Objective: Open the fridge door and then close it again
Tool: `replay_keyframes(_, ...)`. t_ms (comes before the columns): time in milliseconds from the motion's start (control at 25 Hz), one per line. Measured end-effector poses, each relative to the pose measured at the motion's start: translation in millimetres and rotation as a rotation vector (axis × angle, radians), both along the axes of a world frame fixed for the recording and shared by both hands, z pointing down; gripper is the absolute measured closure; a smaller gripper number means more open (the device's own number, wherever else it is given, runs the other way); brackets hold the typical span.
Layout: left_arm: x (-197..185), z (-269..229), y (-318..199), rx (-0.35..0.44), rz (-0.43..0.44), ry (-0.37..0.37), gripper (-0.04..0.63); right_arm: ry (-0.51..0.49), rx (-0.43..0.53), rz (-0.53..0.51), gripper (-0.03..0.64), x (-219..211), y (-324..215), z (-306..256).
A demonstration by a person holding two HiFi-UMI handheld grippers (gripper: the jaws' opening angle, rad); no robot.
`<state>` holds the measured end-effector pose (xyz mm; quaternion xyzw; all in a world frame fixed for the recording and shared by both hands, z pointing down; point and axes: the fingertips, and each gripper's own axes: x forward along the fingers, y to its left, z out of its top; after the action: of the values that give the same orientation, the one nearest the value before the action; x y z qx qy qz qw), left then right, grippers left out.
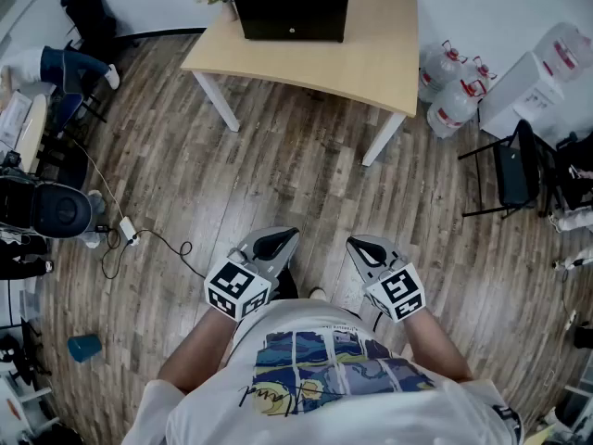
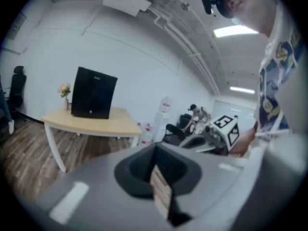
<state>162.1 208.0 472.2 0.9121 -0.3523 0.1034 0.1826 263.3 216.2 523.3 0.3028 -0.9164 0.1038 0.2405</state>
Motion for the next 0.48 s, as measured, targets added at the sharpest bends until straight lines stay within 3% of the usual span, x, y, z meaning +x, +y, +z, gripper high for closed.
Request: replay_keyframes(480, -110.0, -29.7, -127.2, 0.068, 0.041, 0.056, 0.588, 0.074, 0.037, 0.009, 0.604, -112.4, -133.4, -32.0)
